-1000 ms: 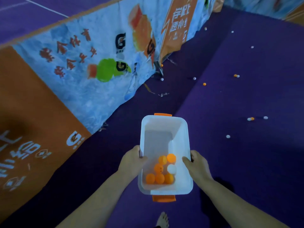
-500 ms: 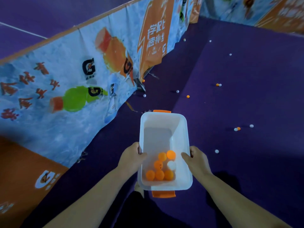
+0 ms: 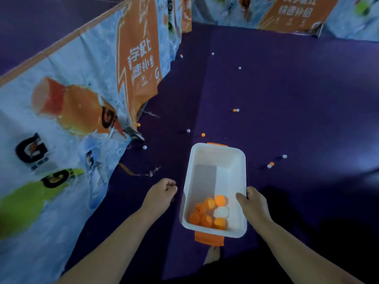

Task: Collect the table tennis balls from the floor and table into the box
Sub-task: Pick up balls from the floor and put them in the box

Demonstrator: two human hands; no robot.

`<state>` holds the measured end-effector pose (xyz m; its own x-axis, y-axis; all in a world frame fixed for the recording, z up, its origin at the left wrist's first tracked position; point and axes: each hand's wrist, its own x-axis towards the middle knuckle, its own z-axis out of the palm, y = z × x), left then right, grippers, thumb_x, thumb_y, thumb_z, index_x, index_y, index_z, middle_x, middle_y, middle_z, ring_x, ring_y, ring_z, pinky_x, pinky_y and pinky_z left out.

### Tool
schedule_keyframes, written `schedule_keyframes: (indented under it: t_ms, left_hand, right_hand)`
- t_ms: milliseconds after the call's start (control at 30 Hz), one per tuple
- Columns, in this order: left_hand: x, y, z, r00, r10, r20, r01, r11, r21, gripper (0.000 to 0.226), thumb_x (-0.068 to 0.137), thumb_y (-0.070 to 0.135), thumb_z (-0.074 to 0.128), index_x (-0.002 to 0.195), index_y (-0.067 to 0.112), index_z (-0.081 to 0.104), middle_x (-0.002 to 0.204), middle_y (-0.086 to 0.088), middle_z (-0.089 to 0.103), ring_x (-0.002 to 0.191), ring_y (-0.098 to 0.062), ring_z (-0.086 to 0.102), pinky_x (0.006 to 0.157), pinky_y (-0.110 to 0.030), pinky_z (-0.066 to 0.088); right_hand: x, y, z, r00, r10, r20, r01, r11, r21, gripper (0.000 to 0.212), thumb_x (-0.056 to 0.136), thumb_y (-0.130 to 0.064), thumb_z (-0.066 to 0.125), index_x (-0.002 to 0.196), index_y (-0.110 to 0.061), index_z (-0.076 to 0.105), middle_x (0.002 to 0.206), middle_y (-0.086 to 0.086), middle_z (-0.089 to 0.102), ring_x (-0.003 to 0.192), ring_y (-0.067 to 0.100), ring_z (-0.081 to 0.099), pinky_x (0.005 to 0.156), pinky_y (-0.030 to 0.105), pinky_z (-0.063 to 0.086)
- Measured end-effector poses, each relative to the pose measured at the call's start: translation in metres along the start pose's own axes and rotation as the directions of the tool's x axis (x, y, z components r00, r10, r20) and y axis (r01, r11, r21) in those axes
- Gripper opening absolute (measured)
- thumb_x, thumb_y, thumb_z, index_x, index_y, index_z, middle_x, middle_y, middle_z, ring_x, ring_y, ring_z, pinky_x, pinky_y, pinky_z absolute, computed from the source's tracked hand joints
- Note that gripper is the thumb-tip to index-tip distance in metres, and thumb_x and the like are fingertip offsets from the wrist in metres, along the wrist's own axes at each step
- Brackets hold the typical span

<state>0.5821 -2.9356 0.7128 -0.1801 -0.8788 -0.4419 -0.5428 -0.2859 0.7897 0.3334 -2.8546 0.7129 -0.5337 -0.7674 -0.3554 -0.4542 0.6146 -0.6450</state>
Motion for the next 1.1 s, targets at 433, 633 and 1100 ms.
schedule_keyframes:
  t_ms: [433, 633, 1100]
  left_hand:
    - [0.250, 0.113, -0.005, 0.985, -0.112, -0.127, 0.105, 0.993, -0.061, 0.012, 0.092, 0.019, 0.053, 0.098, 0.026, 0.060, 0.096, 0.003, 0.068, 0.080, -0.014, 0.065, 0.075, -0.033, 0.054]
    - [0.342, 0.136, -0.023, 0.966, -0.187, -0.180, 0.167, 0.979, -0.121, 0.014, 0.092, 0.018, 0.053, 0.090, 0.031, 0.058, 0.091, 0.002, 0.069, 0.081, -0.017, 0.067, 0.082, -0.040, 0.056]
    - [0.654, 0.199, -0.114, 0.984, -0.180, -0.008, 0.178, 0.963, 0.204, 0.041, 0.093, 0.030, 0.055, 0.131, 0.017, 0.048, 0.120, 0.001, 0.063, 0.105, -0.016, 0.060, 0.081, -0.028, 0.045]
  right_hand:
    - [0.300, -0.101, -0.032, 0.995, -0.041, 0.095, 0.044, 0.999, -0.030, 0.018, 0.087, -0.019, 0.055, 0.073, -0.013, 0.045, 0.070, 0.003, 0.051, 0.059, 0.013, 0.045, 0.051, 0.025, 0.036]
    - [0.416, -0.169, -0.018, 0.978, -0.091, 0.190, 0.114, 0.987, -0.115, 0.017, 0.087, -0.021, 0.055, 0.074, -0.016, 0.046, 0.073, 0.001, 0.054, 0.060, 0.011, 0.047, 0.050, 0.023, 0.034]
    - [0.654, -0.347, 0.097, 0.969, -0.001, 0.246, 0.044, 0.985, -0.169, 0.014, 0.087, -0.022, 0.053, 0.077, -0.014, 0.046, 0.072, -0.001, 0.052, 0.060, 0.011, 0.045, 0.050, 0.024, 0.036]
